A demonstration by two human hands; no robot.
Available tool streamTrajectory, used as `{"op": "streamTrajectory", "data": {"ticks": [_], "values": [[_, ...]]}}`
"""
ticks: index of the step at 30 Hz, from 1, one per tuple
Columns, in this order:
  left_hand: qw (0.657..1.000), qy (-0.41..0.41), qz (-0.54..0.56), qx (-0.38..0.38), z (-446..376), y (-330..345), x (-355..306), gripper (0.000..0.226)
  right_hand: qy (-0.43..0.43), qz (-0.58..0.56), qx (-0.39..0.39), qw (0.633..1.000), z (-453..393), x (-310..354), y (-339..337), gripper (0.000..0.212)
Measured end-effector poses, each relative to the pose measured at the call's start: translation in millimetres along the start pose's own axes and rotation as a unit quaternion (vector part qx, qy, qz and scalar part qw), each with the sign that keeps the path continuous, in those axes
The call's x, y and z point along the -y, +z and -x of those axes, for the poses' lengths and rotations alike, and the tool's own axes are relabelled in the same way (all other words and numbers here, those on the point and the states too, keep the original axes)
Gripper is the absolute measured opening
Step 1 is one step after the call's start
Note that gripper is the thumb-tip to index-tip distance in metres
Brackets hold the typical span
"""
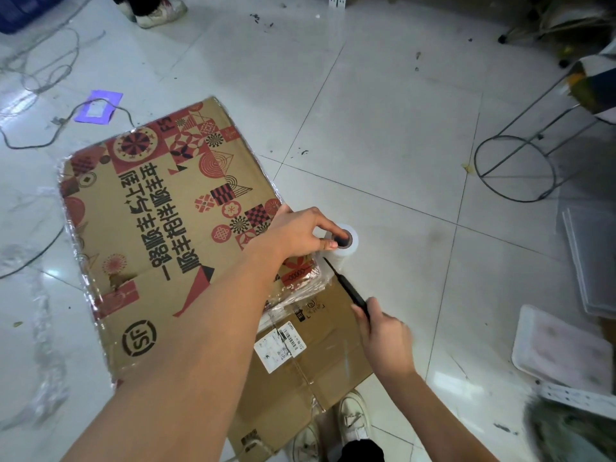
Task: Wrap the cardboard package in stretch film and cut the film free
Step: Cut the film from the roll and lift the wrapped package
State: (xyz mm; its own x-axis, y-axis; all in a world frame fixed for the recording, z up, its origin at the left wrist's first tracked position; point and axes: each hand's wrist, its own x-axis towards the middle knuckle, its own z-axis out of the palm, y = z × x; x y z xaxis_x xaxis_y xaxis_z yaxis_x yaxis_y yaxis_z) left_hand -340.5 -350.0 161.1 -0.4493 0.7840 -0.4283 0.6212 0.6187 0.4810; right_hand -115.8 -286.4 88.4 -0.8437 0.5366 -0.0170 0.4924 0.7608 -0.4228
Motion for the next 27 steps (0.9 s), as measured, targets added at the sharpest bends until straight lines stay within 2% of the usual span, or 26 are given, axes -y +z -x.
{"op": "streamTrajectory", "data": {"ticks": [3,6,9,11,14,17,21,23,27], "values": [[1.000,0.001,0.006,0.002,1,-1,0,0.027,0.034,0.038,0.080,0.995,1,-7,14,0.033],[1.000,0.001,0.006,0.001,0,-2,0,0.028,0.057,0.015,0.109,0.992,34,-30,20,0.046],[1.000,0.002,0.001,-0.001,-1,0,0,0.028,0.057,-0.019,0.066,0.996,50,-39,15,0.033],[1.000,0.003,0.001,0.000,-2,0,0,0.028,0.035,-0.044,0.033,0.998,36,-27,9,0.033],[1.000,0.004,0.000,0.001,-1,-1,0,0.028,0.002,-0.020,0.000,1.000,6,-10,16,0.032],[1.000,0.006,0.003,0.004,-1,-1,2,0.028,0.045,0.013,0.058,0.997,-1,-14,28,0.033],[1.000,0.007,0.001,0.003,-1,-1,2,0.028,0.127,0.053,0.142,0.980,42,-44,36,0.026],[1.000,0.007,0.001,0.002,-1,0,2,0.028,0.199,-0.008,0.120,0.972,75,-56,31,0.029],[1.000,0.006,0.001,0.002,-3,0,1,0.027,0.321,-0.142,0.093,0.932,101,-48,32,0.036]]}}
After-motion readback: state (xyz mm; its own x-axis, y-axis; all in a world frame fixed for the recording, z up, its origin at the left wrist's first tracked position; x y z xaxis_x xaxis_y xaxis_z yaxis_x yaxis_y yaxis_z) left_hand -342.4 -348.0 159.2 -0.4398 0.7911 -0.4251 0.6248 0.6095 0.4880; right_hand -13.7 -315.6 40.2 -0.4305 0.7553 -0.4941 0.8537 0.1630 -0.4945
